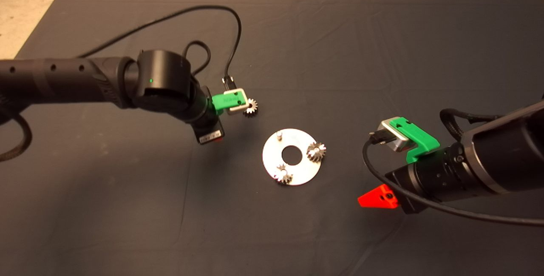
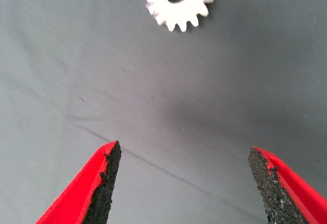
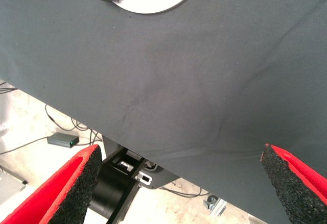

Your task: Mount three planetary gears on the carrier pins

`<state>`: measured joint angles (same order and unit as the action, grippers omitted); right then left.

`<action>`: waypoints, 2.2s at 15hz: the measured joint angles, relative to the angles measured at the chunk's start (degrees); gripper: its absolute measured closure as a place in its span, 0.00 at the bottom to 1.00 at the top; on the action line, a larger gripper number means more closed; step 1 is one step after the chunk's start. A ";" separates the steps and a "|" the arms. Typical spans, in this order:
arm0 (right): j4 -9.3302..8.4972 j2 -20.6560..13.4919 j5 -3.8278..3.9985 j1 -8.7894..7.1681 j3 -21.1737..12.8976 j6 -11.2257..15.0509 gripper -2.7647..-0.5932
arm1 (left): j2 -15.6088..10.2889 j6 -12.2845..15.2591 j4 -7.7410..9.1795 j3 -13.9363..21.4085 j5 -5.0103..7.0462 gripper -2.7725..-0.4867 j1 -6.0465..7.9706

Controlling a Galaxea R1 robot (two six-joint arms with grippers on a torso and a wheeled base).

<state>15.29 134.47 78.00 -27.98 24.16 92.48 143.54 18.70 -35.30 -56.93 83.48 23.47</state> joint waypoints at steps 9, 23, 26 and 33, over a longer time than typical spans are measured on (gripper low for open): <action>0.01 0.12 -1.45 -0.57 0.04 0.00 0.20 | 4.33 -5.49 2.67 -9.54 -1.45 0.44 0.34; 0.01 0.12 -6.97 -1.26 0.23 -1.16 0.20 | 6.49 -6.57 6.18 -11.36 -4.46 0.44 0.34; 0.01 0.12 -6.98 -1.27 0.23 -1.16 0.20 | 7.92 -6.59 6.42 -12.30 -4.63 0.44 0.34; 0.00 0.12 -7.08 -1.88 0.22 -1.16 0.20 | 9.79 -8.65 6.45 -16.91 -6.69 0.44 0.18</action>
<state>15.29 134.60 70.92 -29.86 24.38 91.32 153.34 10.06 -28.86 -73.84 76.79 23.65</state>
